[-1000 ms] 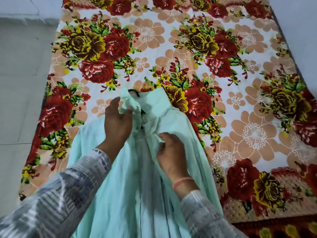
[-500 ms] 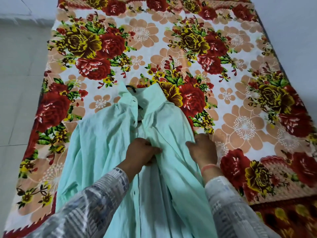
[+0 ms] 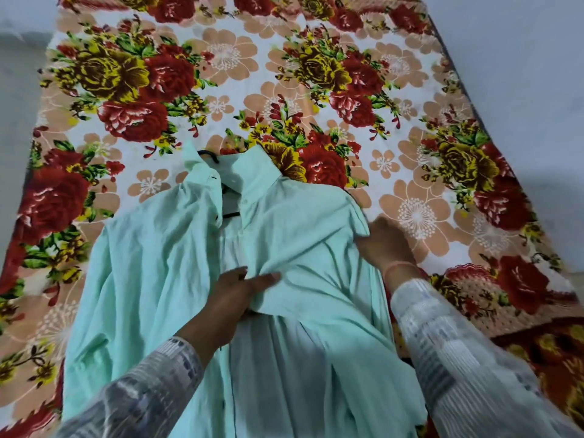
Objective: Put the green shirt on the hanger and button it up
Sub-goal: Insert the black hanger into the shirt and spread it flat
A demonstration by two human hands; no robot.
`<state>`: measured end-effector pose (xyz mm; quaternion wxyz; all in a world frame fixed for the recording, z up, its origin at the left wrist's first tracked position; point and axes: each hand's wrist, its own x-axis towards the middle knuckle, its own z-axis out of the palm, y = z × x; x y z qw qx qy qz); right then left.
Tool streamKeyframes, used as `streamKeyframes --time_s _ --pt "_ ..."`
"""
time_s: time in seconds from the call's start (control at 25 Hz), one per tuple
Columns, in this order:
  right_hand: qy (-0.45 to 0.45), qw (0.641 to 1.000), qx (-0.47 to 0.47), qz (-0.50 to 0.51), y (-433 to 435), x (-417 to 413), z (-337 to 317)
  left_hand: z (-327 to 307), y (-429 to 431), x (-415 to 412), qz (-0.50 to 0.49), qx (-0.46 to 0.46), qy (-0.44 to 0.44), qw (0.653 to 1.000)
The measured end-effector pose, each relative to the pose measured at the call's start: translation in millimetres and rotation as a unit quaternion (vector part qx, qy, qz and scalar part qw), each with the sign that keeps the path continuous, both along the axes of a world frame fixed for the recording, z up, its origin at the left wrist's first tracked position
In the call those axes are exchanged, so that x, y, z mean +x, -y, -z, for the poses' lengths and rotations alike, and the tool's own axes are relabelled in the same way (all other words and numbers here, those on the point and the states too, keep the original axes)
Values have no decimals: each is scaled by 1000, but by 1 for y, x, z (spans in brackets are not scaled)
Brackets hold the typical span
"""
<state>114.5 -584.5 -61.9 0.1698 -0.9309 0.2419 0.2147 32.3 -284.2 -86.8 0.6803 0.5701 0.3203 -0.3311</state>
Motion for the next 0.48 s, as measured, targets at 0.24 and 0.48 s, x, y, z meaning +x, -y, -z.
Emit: streamKeyframes --time_s 0.24,0.48 --pt "109 981 -159 8 53 -23 -16 -10 0 -9 -184 -135 29 973" --pt "31 990 38 -129 -13 -77 -16 -9 15 -49 -11 -105 22 994"
